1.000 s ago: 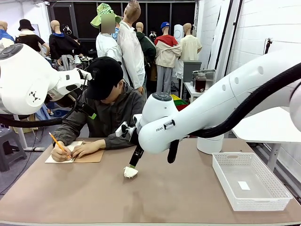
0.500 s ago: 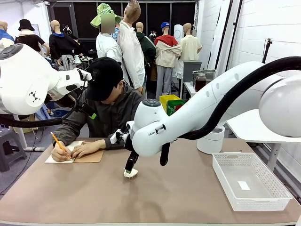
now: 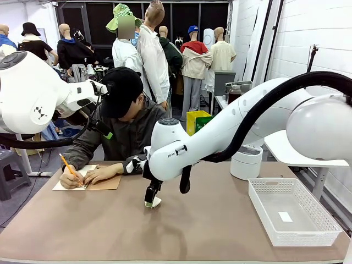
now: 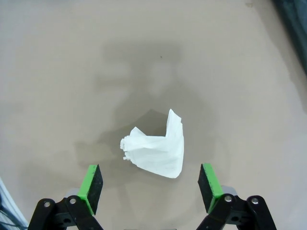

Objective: Sort the paper based on its condition.
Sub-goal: If a person hands you a paper, place it in the Organizing basket , and if it's crumpled, put it in the Trash can.

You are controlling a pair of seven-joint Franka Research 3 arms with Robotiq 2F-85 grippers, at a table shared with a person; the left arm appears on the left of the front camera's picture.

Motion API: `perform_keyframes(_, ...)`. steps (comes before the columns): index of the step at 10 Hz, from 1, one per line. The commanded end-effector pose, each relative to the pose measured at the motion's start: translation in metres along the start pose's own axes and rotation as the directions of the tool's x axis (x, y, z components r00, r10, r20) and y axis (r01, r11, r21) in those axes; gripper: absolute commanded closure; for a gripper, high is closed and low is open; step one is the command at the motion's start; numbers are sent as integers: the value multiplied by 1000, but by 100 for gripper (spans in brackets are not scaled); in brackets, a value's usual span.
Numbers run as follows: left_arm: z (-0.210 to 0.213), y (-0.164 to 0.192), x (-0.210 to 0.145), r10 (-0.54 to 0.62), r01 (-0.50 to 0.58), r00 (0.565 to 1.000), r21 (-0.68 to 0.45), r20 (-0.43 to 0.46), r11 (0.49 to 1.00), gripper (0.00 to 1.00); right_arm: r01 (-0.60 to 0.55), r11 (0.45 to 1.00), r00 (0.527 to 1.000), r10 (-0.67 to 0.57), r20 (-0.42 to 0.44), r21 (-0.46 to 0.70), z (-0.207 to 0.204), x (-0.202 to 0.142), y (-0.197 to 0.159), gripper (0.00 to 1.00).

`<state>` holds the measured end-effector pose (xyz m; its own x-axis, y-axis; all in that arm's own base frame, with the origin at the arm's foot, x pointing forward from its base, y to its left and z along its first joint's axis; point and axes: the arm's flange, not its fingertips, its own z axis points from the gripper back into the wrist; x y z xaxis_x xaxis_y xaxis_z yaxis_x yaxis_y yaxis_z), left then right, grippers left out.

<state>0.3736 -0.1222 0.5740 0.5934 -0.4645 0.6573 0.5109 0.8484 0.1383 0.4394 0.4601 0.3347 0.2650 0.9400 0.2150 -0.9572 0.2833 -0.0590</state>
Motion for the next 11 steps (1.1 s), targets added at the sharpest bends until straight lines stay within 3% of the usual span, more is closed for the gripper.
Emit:
perform_keyframes(1, 1, 1, 0, -1, 1, 1000, -1, 2, 1000, 0, 3, 1000, 1000, -2, -29, 8, -7, 9, -2, 0)
perform_keyframes(11, 1, 1, 0, -1, 1, 1000, -1, 2, 1000, 0, -4, 1000, 995, 6, -95, 21, -36, 16, -8, 0)
